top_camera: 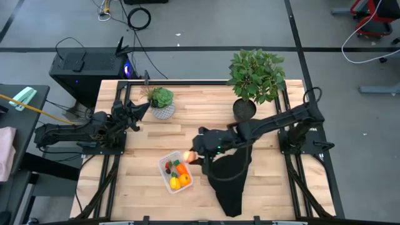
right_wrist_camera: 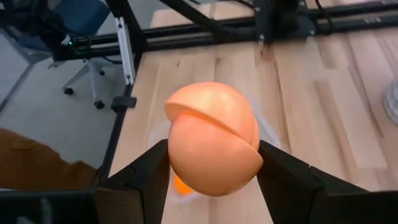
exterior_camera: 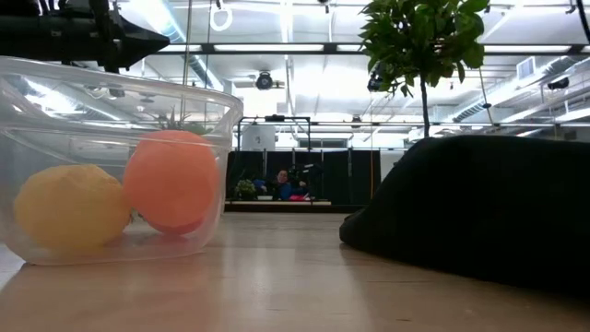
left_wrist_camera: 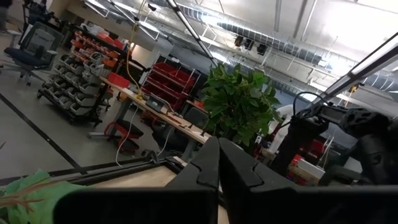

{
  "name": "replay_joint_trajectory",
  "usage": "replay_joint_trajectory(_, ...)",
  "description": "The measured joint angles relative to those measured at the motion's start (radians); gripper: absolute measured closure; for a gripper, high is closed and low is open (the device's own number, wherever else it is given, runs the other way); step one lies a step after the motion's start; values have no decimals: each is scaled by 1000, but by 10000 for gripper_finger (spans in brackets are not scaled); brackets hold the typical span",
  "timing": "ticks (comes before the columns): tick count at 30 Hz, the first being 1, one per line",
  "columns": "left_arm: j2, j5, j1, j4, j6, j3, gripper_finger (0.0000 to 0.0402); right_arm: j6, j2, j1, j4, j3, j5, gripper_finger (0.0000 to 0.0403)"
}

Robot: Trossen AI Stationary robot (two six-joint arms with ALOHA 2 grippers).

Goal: Pick and placing Produce into tupperware
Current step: Put the peach into the transparent bin

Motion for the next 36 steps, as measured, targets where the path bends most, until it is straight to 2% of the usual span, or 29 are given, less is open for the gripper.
replay_joint_trajectory(5,0,2,0,0,4,0,377,-66,94,-19,6,111,-37,187)
replay_joint_trajectory(10,0,37,0,0,5,0,391,-100,185,-35,7,179,-82,187)
replay_joint_trajectory(15,0,45,0,0,5,0,396,-121,253,-39,8,184,-95,187)
replay_joint_trajectory(24,0,45,0,0,6,0,376,-129,357,-41,30,184,-126,187)
replay_joint_trajectory(31,0,45,0,0,7,0,396,-130,374,-52,92,184,-116,187)
replay_joint_trajectory(36,0,45,0,-1,7,0,386,-130,374,-75,102,184,-130,186)
